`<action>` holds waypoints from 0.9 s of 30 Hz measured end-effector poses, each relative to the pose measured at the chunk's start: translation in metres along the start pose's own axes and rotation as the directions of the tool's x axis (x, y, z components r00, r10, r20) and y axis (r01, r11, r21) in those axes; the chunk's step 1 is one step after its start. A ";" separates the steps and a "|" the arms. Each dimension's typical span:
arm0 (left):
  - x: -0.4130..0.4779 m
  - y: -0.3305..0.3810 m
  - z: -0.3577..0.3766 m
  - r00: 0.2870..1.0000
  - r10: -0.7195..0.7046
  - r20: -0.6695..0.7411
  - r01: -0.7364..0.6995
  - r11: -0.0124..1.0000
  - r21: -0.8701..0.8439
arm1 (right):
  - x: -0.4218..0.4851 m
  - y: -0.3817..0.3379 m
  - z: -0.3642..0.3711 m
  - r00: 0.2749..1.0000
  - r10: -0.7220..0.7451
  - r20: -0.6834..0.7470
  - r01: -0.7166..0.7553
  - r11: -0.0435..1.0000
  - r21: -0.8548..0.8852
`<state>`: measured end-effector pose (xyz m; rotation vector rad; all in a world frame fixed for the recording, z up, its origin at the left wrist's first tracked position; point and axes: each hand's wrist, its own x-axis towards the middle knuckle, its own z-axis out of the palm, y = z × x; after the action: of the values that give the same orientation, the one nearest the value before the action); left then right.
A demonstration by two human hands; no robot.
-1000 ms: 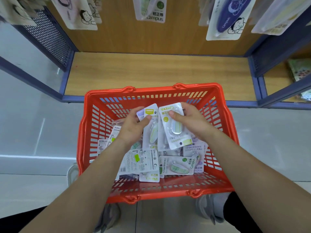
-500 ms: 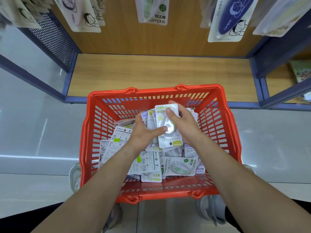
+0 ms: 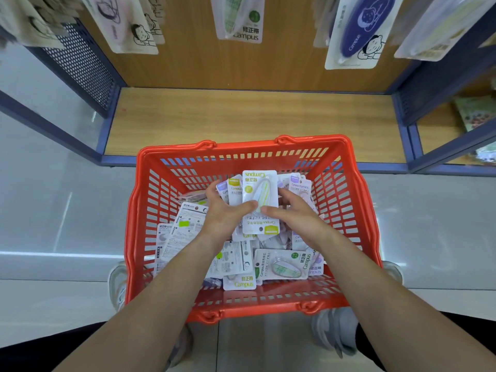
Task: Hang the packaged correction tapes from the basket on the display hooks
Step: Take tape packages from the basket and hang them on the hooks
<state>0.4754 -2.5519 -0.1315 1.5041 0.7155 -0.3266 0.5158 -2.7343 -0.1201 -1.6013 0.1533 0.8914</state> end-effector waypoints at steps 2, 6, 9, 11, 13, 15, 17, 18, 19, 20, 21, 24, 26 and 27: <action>0.001 0.002 -0.002 1.000 -0.001 0.020 0.001 1.000 0.001 | 0.000 0.001 -0.003 1.000 -0.019 0.006 0.019 1.000 -0.008; 0.000 0.008 -0.001 0.998 -0.012 0.059 0.012 1.000 0.002 | -0.001 -0.001 0.000 0.995 -0.095 -0.035 0.097 0.994 0.052; -0.004 0.013 0.001 0.999 -0.016 0.029 0.016 1.000 -0.001 | -0.001 -0.008 0.010 0.991 -0.112 -0.076 0.119 0.988 0.097; -0.006 0.016 -0.002 1.000 0.004 -0.004 -0.004 1.000 -0.015 | -0.002 -0.010 0.015 0.993 -0.087 -0.086 0.099 0.982 0.158; -0.008 0.018 -0.007 1.000 0.022 -0.012 -0.022 0.999 -0.050 | -0.004 -0.010 0.018 0.994 -0.062 -0.092 0.082 0.971 0.224; -0.010 0.020 -0.010 1.000 0.024 0.006 -0.024 0.996 -0.083 | -0.007 -0.011 0.020 0.994 -0.056 -0.096 0.081 0.954 0.288; -0.012 0.021 -0.011 0.999 0.028 0.034 -0.024 0.994 -0.105 | -0.010 -0.011 0.021 0.994 -0.053 -0.098 0.083 0.939 0.335; -0.013 0.021 -0.012 0.998 0.030 0.049 -0.024 0.993 -0.114 | -0.010 -0.010 0.021 0.994 -0.054 -0.096 0.084 0.934 0.346; -0.013 0.020 -0.012 0.997 0.036 0.065 -0.028 0.992 -0.125 | -0.012 -0.009 0.020 0.994 -0.056 -0.090 0.084 0.933 0.350; -0.013 0.020 -0.013 0.996 0.042 0.082 -0.031 0.991 -0.128 | -0.013 -0.009 0.019 0.995 -0.054 -0.084 0.080 0.935 0.345; -0.012 0.020 -0.014 0.994 0.050 0.095 -0.039 0.993 -0.116 | -0.015 -0.009 0.018 0.996 -0.054 -0.073 0.075 0.941 0.329; -0.014 0.020 -0.016 0.990 0.069 0.123 -0.063 0.996 -0.056 | -0.016 -0.015 0.013 0.996 -0.069 -0.063 0.083 0.961 0.264; -0.017 0.023 -0.018 0.990 0.077 0.118 -0.070 0.996 -0.060 | -0.016 -0.023 0.007 0.994 -0.077 -0.072 0.093 0.962 0.258; -0.018 0.027 -0.019 0.991 0.083 0.101 -0.077 0.995 -0.065 | -0.017 -0.028 0.003 0.994 -0.083 -0.067 0.097 0.961 0.257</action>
<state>0.4736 -2.5356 -0.0979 1.4428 0.5770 -0.3166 0.5183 -2.7307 -0.0880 -1.3770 0.2257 0.7246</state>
